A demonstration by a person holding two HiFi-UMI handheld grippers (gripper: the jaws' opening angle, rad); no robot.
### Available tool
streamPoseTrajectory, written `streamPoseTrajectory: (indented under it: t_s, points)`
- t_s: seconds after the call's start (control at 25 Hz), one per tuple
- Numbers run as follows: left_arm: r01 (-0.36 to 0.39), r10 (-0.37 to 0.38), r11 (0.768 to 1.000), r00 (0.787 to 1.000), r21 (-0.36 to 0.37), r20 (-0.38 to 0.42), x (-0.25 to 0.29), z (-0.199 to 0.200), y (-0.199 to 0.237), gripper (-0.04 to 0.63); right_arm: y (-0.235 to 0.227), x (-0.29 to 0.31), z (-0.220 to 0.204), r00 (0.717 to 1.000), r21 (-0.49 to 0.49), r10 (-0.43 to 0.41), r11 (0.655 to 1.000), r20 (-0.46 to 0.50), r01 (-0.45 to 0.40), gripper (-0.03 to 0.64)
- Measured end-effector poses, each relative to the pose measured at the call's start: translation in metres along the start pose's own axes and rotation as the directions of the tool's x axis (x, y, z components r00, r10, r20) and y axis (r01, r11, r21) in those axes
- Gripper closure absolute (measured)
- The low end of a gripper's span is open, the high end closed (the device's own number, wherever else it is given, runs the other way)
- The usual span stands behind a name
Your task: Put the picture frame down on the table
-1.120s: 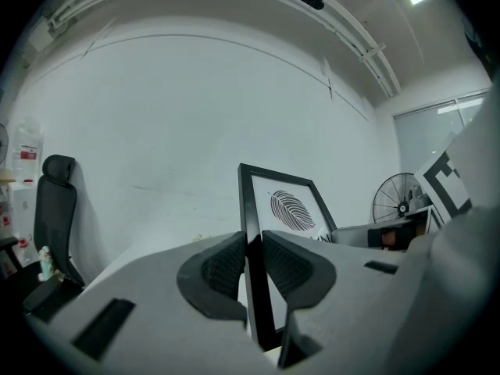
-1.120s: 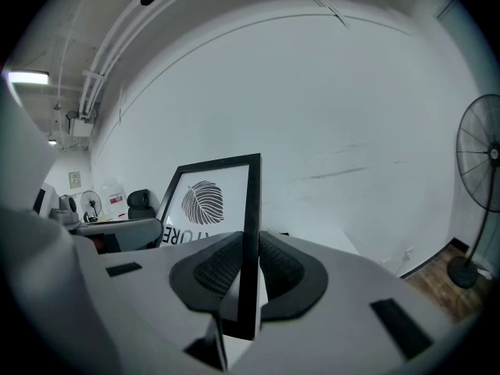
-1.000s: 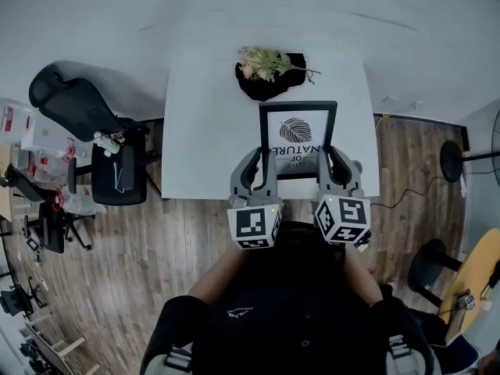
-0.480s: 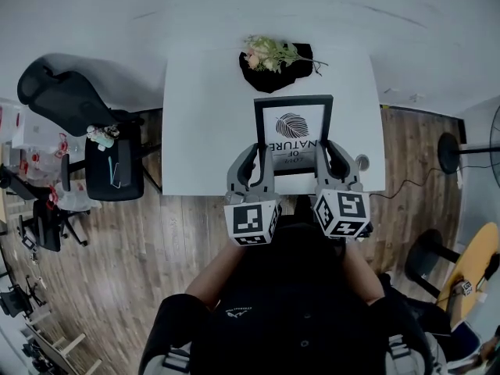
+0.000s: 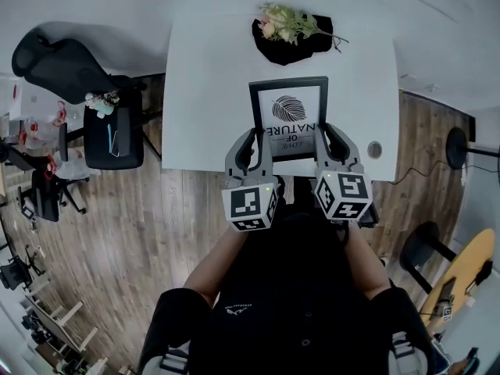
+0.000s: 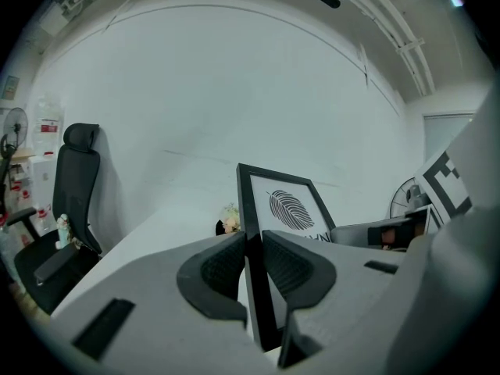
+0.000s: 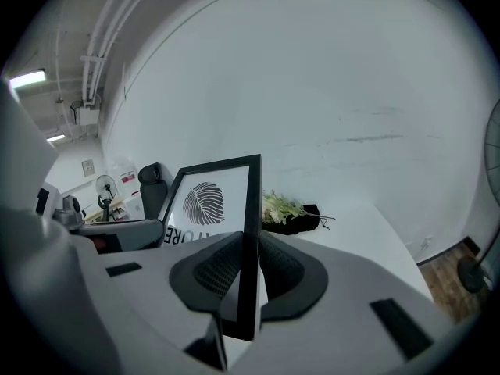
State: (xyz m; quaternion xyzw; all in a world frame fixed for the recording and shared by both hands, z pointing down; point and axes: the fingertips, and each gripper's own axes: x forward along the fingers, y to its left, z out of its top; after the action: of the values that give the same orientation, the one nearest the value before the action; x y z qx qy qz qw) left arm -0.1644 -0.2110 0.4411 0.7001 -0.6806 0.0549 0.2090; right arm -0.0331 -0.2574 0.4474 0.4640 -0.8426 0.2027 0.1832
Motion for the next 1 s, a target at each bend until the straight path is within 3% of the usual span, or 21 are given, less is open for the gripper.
streamPoseTrajectory:
  t_s: [0.52,1.0]
  points:
    - [-0.112,0.1,0.99,0.987,-0.088,-0.129,0.031,-0.054,0.033,0.52,-0.001,0.059,-0.044,0.983,-0.011,0.084,0.996,-0.162,-0.087,0.551]
    - [-0.212,0.157,0.962,0.944,-0.171,-0.29,0.064,-0.121,0.048,0.52,-0.018,0.103,-0.097,0.934,0.011,0.115,0.993,-0.337,-0.118,0.549]
